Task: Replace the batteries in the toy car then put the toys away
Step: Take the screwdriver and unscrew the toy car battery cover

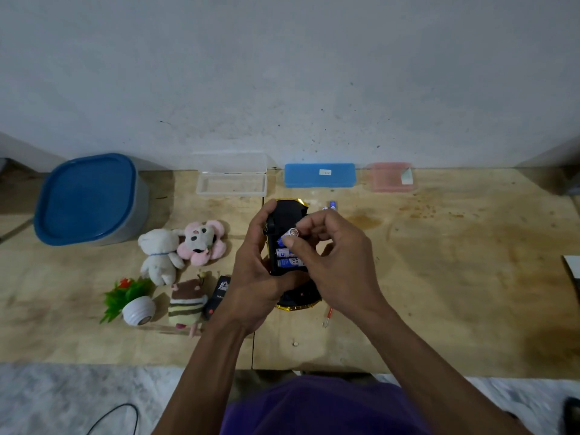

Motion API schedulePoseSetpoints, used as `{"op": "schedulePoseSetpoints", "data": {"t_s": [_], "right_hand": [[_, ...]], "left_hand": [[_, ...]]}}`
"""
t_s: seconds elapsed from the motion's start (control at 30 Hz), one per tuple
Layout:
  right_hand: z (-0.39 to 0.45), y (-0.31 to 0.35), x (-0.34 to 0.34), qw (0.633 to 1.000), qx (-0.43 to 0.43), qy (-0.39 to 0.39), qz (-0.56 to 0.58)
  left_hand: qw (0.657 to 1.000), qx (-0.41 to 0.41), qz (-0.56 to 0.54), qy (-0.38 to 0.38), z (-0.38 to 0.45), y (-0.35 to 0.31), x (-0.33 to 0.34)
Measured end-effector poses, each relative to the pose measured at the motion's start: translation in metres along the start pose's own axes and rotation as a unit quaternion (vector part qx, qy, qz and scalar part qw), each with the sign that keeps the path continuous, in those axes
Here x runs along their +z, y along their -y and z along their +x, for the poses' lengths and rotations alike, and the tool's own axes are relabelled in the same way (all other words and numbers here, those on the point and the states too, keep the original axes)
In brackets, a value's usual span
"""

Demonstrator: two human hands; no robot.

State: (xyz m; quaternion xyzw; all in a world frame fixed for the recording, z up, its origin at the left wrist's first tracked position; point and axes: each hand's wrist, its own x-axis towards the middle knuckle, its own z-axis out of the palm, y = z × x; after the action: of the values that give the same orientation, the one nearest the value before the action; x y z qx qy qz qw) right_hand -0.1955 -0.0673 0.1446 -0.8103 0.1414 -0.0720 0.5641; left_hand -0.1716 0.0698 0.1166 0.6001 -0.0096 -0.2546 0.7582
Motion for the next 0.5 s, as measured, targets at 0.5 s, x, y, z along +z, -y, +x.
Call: {"op": "schedulePoseSetpoints", "data": {"t_s": [0.5], "right_hand": [[0.021,0.010,-0.022,0.944,0.201,0.048,0.257]], "left_hand": [[1.000,-0.013,-0.005,0.012,0.000,-0.006,-0.004]]}}
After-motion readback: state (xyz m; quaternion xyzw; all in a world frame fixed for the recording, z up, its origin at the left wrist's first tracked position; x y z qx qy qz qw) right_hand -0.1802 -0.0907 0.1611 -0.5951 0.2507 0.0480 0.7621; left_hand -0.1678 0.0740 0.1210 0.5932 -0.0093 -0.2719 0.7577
